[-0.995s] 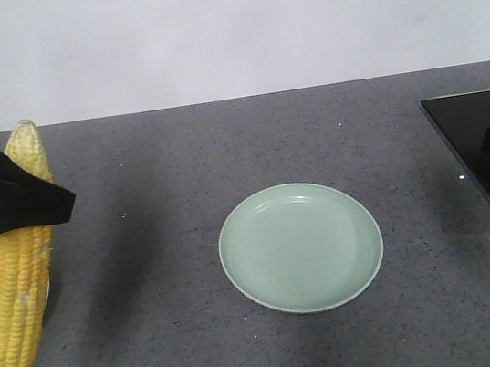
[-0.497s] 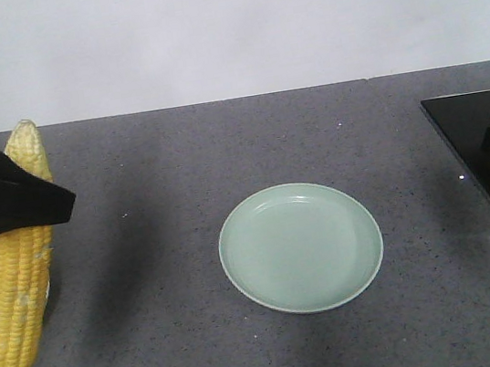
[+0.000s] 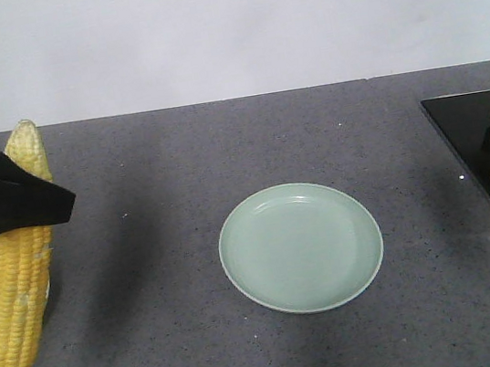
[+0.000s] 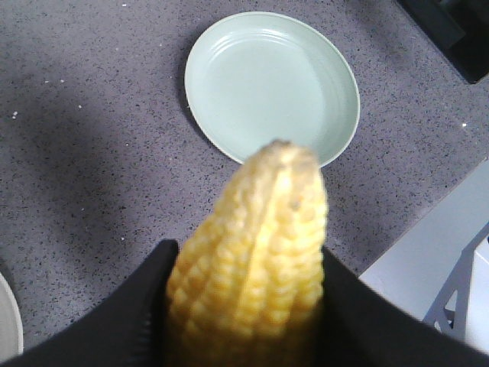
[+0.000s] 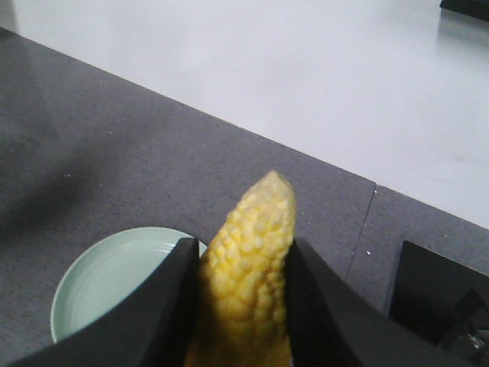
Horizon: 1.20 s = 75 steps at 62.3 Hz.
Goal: Distribute corn equally
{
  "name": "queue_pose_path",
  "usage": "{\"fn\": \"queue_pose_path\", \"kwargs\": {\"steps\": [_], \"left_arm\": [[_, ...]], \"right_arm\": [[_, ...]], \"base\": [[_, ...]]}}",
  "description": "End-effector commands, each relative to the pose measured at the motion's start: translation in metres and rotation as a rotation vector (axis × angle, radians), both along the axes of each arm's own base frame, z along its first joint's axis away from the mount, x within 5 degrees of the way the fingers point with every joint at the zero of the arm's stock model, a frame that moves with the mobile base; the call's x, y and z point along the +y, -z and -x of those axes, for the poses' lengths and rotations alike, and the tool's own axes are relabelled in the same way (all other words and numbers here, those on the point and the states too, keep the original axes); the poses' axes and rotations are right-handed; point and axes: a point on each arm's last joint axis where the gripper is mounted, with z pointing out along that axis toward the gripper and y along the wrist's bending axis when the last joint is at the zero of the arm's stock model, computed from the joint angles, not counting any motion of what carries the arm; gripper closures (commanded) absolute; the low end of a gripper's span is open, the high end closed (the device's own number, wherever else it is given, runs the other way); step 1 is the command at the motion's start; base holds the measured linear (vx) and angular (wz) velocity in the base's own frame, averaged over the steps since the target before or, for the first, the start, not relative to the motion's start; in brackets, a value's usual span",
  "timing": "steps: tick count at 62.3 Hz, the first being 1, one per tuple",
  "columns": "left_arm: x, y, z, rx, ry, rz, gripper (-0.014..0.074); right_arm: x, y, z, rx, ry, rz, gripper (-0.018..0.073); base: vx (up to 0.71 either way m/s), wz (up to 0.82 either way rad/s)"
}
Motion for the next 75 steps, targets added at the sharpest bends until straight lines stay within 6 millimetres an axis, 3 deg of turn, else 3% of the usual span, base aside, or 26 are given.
{"fn": "queue_pose_path", "kwargs": {"steps": [1,9,17,25,37,53,75], "left_arm": [[-0.001,-0.016,0.007,-0.077,-0.004,0.064,0.0603],[-0.001,-0.016,0.007,-0.077,-0.004,0.064,0.0603],[-0.001,-0.016,0.007,-0.077,-0.004,0.064,0.0603],[-0.001,-0.016,0.007,-0.077,-0.004,0.064,0.0603],[-0.001,-0.016,0.007,-0.077,-0.004,0.064,0.0603],[-0.001,-0.016,0.007,-0.077,-0.004,0.064,0.0603],[-0.001,-0.016,0.007,-0.077,-0.004,0.064,0.0603]], "right_arm": [[0.006,-0.015,-0.009,-0.101,-0.044,-0.087,0.0564],[0.023,-0.012,-0.034,-0.066,-0.211,-0.175,0.0564],[0.039,0.005,-0.071,-0.010,-0.351,-0.271,0.0564],[0.050,0.034,-0.108,0.098,-0.468,-0.313,0.0564],[0.068,0.087,-0.153,0.264,-0.506,-0.319,0.0562],[0.089,0.135,-0.184,0.324,-0.461,-0.192,0.0556],[0.090,0.163,-0.197,0.419,-0.442,-0.162,0.0459]], "base": [[0.00,0.00],[0.00,0.00],[0.00,0.00],[0.00,0.00],[0.00,0.00],[0.00,0.00],[0.00,0.00]]}}
